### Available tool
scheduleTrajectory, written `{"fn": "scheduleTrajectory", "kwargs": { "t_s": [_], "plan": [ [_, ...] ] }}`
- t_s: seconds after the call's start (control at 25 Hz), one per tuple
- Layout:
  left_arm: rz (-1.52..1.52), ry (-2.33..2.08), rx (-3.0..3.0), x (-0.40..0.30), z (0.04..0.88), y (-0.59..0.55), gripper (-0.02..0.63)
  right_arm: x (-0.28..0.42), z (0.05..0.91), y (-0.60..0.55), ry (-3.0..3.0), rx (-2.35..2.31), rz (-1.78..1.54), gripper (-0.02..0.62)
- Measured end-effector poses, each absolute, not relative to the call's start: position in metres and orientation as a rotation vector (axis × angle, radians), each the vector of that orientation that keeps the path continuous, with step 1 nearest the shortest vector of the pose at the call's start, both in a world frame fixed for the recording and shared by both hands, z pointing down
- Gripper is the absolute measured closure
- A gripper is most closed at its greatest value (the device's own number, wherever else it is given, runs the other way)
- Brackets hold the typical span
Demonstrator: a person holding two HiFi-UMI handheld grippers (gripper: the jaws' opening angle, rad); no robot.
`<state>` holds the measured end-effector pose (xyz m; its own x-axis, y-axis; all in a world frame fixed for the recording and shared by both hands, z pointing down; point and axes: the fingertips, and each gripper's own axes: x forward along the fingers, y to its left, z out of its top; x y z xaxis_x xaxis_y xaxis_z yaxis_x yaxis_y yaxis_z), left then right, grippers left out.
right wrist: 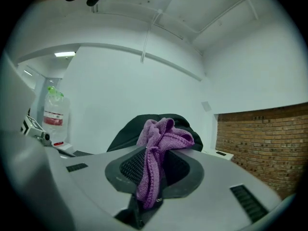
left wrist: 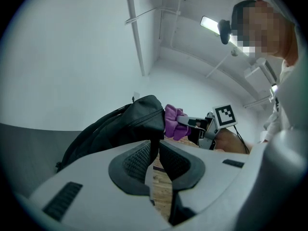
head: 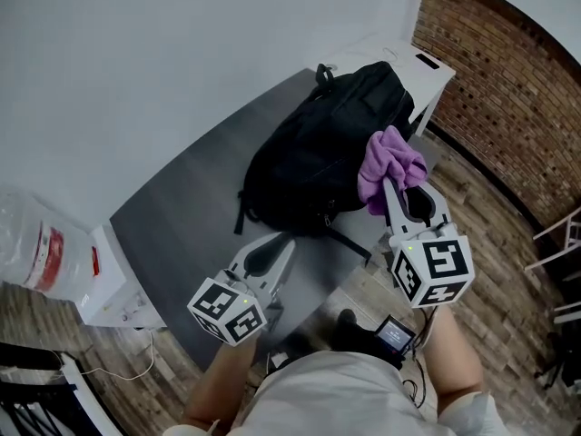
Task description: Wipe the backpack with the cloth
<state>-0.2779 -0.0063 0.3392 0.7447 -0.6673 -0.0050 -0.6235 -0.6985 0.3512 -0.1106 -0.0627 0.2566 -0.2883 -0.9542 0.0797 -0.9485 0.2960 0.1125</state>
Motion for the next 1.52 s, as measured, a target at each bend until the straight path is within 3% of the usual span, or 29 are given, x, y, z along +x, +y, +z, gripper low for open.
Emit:
{"fn": "scheduleTrajectory", "kwargs": {
  "t_s": [0.28, 0.6, 1.0, 1.24, 1.52],
  "plan": [
    [-0.186, -1.071, 2.582, -0.256, 0.337, -0.013, 0.549, -0.043, 0.276, -0.056, -2.341, 1.845, 0.014, 0.517],
    [-0.174, -1.1, 2.549, -0.247, 0.344, -0.022, 0.549, -0.027, 0.257, -0.059, -2.418, 1.839, -0.013, 0.517],
    [-0.167, -0.928, 2.62, -0.284, 0.343, -0.014, 0.549, -0.149, 0.204, -0.03, -2.598, 1.782, -0.161, 0.518],
    [-0.134, -0.875, 2.634, -0.308, 0.355, -0.008, 0.549, -0.242, 0.228, -0.035, -2.648, 1.616, -0.139, 0.518],
    [-0.137, -0.927, 2.616, -0.335, 0.36, -0.008, 0.549, -0.302, 0.255, -0.056, -2.656, 1.491, -0.082, 0.517]
  ]
}}
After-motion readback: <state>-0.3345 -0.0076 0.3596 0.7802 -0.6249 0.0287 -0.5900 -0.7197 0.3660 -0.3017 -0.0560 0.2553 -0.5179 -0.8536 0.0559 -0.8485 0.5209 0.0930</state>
